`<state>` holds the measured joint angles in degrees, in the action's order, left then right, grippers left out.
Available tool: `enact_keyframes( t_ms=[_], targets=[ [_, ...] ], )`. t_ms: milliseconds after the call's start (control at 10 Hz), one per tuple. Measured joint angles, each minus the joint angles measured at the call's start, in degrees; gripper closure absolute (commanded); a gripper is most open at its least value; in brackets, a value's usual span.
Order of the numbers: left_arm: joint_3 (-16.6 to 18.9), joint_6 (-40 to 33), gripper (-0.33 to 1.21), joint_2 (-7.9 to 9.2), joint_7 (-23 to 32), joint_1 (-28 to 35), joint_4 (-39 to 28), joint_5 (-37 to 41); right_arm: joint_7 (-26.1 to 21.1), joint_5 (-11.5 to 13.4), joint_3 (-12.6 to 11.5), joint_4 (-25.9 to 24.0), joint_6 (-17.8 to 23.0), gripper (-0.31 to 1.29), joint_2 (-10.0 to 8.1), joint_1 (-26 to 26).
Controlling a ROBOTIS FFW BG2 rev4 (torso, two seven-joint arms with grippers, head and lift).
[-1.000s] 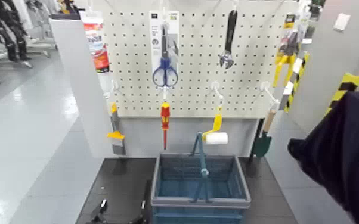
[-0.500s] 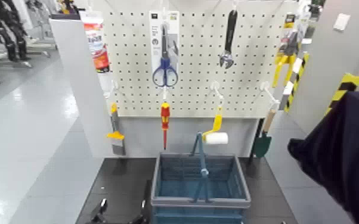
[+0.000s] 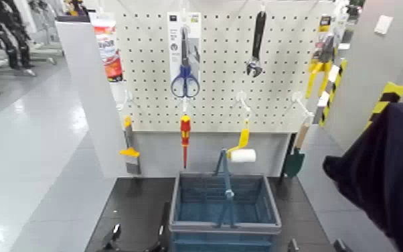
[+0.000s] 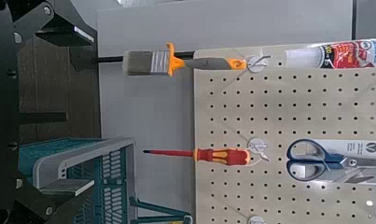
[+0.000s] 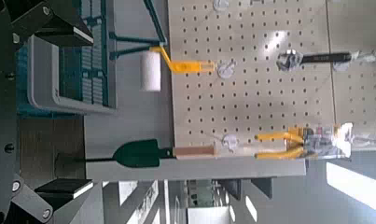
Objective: Put the yellow pliers into the crate.
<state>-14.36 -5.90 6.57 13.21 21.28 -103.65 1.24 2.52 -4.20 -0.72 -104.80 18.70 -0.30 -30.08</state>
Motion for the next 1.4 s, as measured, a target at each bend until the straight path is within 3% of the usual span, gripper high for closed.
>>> enact_keyframes(
  t_ms=[300, 600, 1000, 1400],
  targets=[
    [-0.1, 0.8, 0.22, 0.12, -0.2, 0.0, -0.4, 0.2, 0.2, 0.3, -3.0, -2.0, -5.1, 0.16, 0.30, 2.7],
    [-0.4, 1.4, 0.22, 0.56, -0.2, -0.1, -0.8, 0.4, 0.4, -1.2, -5.2, -5.1, -13.3, 0.14, -0.98, 7.5],
    [-0.9, 2.1, 0.22, 1.01, -0.2, -0.3, -1.2, 0.6, 4.6, -1.7, -10.1, -8.2, -21.5, 0.14, -0.54, 13.6],
    [-1.5, 3.0, 0.22, 1.50, -0.2, -0.8, -1.3, 1.2, 9.6, -0.9, -15.1, -9.6, -30.6, 0.13, -3.08, 22.2]
  ],
)
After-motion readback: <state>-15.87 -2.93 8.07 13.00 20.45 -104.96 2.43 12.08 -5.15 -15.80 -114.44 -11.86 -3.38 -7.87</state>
